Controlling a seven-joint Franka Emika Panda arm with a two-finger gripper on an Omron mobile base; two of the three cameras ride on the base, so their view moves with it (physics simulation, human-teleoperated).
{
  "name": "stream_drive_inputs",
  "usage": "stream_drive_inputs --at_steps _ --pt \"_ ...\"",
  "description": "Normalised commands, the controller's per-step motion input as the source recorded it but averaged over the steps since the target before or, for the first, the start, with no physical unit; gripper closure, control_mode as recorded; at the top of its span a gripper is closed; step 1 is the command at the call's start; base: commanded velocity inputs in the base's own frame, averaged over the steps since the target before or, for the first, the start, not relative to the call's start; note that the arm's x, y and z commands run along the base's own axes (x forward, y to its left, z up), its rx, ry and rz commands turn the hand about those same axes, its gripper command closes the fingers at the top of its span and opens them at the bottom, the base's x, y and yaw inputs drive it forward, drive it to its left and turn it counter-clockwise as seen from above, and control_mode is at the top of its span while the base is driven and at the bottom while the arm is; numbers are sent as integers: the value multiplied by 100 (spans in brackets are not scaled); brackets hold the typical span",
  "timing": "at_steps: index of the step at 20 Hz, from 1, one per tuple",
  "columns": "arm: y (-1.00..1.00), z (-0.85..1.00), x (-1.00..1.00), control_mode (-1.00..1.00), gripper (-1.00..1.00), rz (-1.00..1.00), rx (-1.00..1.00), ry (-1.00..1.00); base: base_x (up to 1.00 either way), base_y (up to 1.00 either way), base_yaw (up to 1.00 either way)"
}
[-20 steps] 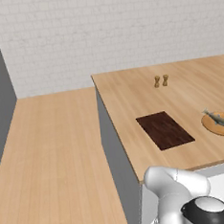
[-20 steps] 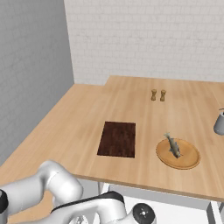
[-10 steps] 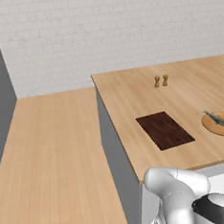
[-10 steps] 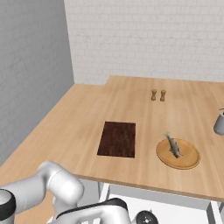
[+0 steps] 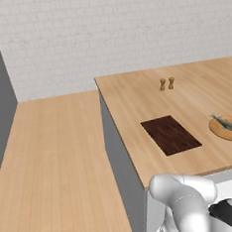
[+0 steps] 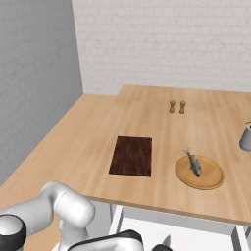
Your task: Pick up the knife from the drawer and place it on the cutting board. Then place the meat from the plate to the cutting board.
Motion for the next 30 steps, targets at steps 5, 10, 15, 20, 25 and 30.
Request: stream_drive_inputs --at_steps 5,10,15,20,25,30 --pt "0 -42 0 -100 -100 0 0 0 0 0 0" --pt "0 -50 0 -100 -100 0 0 0 0 0 0" --pt "0 -5 0 -100 100 0 0 0 0 0 0" --pt "0 0 0 -100 100 0 0 0 0 0 0" --pt "0 0 0 -100 100 0 0 0 0 0 0" --pt "0 0 -1 -100 100 0 0 0 0 0 0"
